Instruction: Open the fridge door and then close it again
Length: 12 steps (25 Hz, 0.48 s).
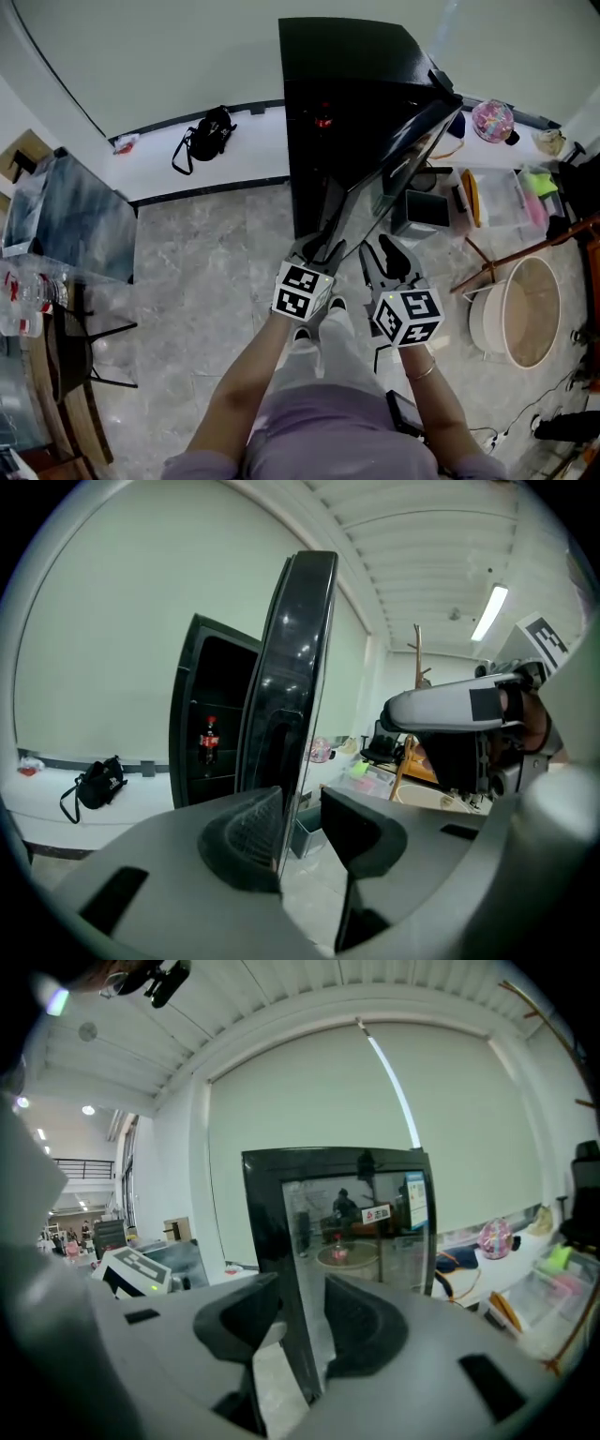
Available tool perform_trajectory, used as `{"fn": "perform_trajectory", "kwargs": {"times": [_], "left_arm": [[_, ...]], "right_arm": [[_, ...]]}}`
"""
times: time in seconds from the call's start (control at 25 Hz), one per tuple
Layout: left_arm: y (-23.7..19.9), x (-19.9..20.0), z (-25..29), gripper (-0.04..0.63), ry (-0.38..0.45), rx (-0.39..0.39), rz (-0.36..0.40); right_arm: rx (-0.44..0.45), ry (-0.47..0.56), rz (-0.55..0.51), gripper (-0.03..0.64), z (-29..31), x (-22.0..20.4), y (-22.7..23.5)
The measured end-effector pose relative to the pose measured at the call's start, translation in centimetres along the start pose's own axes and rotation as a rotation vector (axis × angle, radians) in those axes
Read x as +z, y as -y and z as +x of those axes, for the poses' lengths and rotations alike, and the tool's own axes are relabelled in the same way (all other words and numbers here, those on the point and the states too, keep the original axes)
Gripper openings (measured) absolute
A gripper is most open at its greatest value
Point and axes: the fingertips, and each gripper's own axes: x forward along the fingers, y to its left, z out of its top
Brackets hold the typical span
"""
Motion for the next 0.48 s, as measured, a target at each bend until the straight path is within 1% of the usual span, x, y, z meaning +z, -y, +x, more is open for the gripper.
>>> {"fn": "perform_trajectory", "kwargs": {"times": [0.12,0.32,0.48], "left_arm": [[1.2,-0.3,-0.2,0.117,-0.009,-0.016,0.011],[3.0,-0.7,-0.3,0.117,-0.019,-0.018,0.022],[4.1,-0.9,-0.3,0.119,-0.022,-0.001,0.021]], "right_arm": [[-0.035,0.006,0.006,0.146,-1.5,-0.2,0.3],[-0.090,0.015,0.028,0.146,-4.4,-0.7,1.9],[-0.101,0.015,0.024,0.146,-6.2,-0.9,3.1]]}}
